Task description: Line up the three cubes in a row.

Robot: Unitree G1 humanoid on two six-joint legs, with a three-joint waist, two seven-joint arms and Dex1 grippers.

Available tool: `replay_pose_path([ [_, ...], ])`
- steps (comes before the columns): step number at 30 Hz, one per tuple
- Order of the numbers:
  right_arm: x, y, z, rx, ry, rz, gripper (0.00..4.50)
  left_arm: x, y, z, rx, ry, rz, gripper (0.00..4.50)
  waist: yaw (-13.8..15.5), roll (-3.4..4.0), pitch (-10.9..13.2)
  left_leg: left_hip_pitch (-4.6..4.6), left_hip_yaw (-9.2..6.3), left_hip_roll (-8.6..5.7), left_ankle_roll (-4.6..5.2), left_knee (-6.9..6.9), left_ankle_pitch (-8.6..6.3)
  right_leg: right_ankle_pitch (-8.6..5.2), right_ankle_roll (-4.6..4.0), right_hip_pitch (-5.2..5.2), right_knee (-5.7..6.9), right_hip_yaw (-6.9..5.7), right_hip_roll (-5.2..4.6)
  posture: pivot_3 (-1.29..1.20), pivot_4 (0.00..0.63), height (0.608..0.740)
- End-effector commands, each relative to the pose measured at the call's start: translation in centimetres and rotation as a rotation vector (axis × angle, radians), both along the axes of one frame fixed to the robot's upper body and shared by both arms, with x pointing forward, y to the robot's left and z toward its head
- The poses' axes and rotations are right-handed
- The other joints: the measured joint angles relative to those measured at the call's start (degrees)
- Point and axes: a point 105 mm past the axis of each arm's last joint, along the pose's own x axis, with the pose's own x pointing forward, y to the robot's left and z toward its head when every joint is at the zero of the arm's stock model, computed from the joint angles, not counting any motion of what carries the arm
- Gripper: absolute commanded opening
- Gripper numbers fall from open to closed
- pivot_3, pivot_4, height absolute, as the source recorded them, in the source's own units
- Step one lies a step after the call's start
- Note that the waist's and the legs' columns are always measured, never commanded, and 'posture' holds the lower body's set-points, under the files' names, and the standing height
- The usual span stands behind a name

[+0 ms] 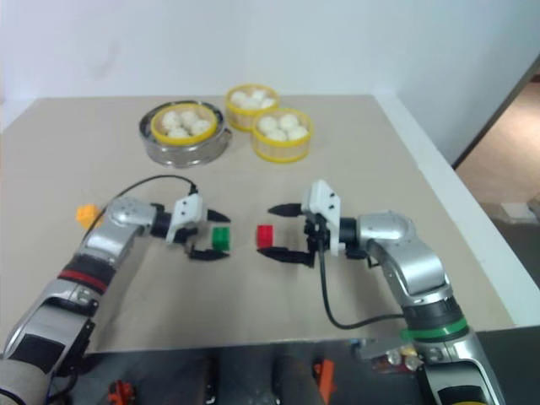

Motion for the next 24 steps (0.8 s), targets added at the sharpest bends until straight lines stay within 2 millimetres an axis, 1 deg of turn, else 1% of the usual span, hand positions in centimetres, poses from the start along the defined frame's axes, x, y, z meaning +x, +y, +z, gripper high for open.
replay_pose_path([
  [1,-0.4,0.0,1.4,-0.001,-0.057,0.006,4.50,-0.9,1.4,4.3,-0.073,-0.053,0.029,4.48,-0.05,-0.01,0.01,-0.01,0.01,0.01,0.00,-0.03,0.00,-0.02,0.00,-0.04,0.03,0.02,0.01,0.00,0.150,0.740],
  [3,-0.4,-0.1,1.6,-0.001,-0.058,0.001,4.50,-1.8,2.5,6.4,-0.107,-0.061,0.055,4.48,-0.05,-0.01,0.01,-0.02,-0.03,0.05,0.00,-0.07,0.00,-0.05,-0.04,-0.08,0.06,-0.01,0.06,0.00,0.150,0.740],
  [5,-0.4,-0.2,1.7,-0.002,-0.060,-0.003,4.50,-2.4,2.9,7.7,-0.137,-0.064,0.077,4.48,0.07,-0.01,0.01,0.03,-0.07,0.06,0.00,-0.09,0.00,-0.07,-0.08,-0.07,0.09,-0.05,0.08,0.00,0.150,0.740],
  [6,-0.3,-0.3,1.7,-0.005,-0.062,-0.005,4.50,-2.4,3.5,9.2,-0.173,-0.078,0.110,4.48,0.08,-0.01,0.01,0.03,-0.08,0.06,0.00,-0.09,0.00,-0.07,-0.08,-0.06,0.09,-0.07,0.07,0.00,0.150,0.740],
  [8,-0.1,-0.5,1.9,-0.007,-0.067,-0.008,4.50,-1.6,5.9,13.1,-0.308,-0.131,0.269,4.48,0.08,-0.01,0.02,0.06,-0.07,0.05,0.00,-0.04,0.00,-0.06,-0.08,-0.02,0.09,-0.06,0.06,0.00,0.150,0.740],
  [9,0.0,-0.5,2.0,-0.006,-0.071,-0.009,4.50,-1.1,7.1,14.5,-0.374,-0.156,0.352,4.48,0.08,-0.01,0.03,0.07,-0.07,0.04,0.00,-0.03,0.00,-0.06,-0.08,-0.01,0.09,-0.06,0.05,0.00,0.150,0.740],
  [10,0.1,-0.5,2.1,-0.005,-0.073,-0.008,4.50,-0.6,8.2,15.4,-0.435,-0.187,0.433,4.48,0.09,-0.02,0.03,0.06,-0.06,0.04,0.00,0.02,0.00,-0.06,-0.10,0.00,0.09,-0.06,0.05,0.00,0.150,0.740],
  [11,0.1,-0.5,2.2,-0.005,-0.074,-0.008,4.50,-0.3,8.9,15.9,-0.470,-0.204,0.481,4.48,0.06,-0.02,0.03,0.05,-0.06,0.05,0.00,0.03,0.01,-0.04,-0.08,-0.01,0.09,-0.05,0.05,0.00,0.150,0.740],
  [13,0.2,-0.2,2.2,0.000,-0.077,0.000,4.50,0.5,12.4,15.5,-0.519,-0.308,0.721,4.48,0.00,0.03,0.00,0.12,-0.03,0.03,0.00,0.05,0.01,-0.02,-0.05,0.05,0.08,-0.01,0.04,0.00,0.150,0.740],
  [14,0.3,-0.1,2.2,0.001,-0.076,0.005,4.50,0.5,13.7,15.2,-0.534,-0.353,0.804,4.48,-0.02,0.04,0.00,0.16,0.01,0.03,0.00,0.03,0.01,0.00,-0.02,0.07,0.08,0.03,0.03,0.00,0.150,0.740],
  [15,0.3,-0.1,2.2,0.000,-0.076,0.009,4.50,0.4,14.5,15.0,-0.554,-0.379,0.859,4.48,0.00,0.02,0.01,0.17,0.02,0.03,0.00,0.02,0.00,0.00,-0.02,0.07,0.08,0.04,0.03,0.00,0.150,0.740],
  [17,0.2,0.0,2.0,-0.005,-0.072,0.024,4.50,0.3,17.0,14.1,-0.633,-0.407,1.064,4.48,0.16,-0.04,0.01,0.15,0.03,0.05,-0.01,-0.02,0.00,-0.02,-0.02,0.06,0.07,0.04,0.03,0.00,0.150,0.740],
  [19,0.2,0.2,1.9,-0.007,-0.067,0.035,4.50,-0.1,18.0,13.1,-0.683,-0.421,1.192,4.48,0.21,-0.15,0.03,0.08,0.00,0.06,-0.01,-0.01,0.01,-0.02,-0.02,0.03,0.07,0.00,0.03,0.00,0.150,0.740],
  [21,0.3,0.3,1.7,-0.017,-0.066,0.049,4.50,-0.2,18.2,12.2,-0.702,-0.436,1.287,4.48,0.26,-0.23,0.02,0.05,0.00,0.05,-0.01,0.01,0.00,-0.01,0.00,0.04,0.06,0.00,0.01,0.00,0.150,0.740],
  [24,0.6,0.3,1.5,-0.031,-0.065,0.062,4.50,-0.4,19.6,11.1,-0.783,-0.437,1.499,4.48,0.35,-0.31,0.00,0.07,-0.01,0.02,-0.06,0.05,0.04,0.05,0.07,0.10,0.06,0.01,-0.03,0.00,0.150,0.740],
])
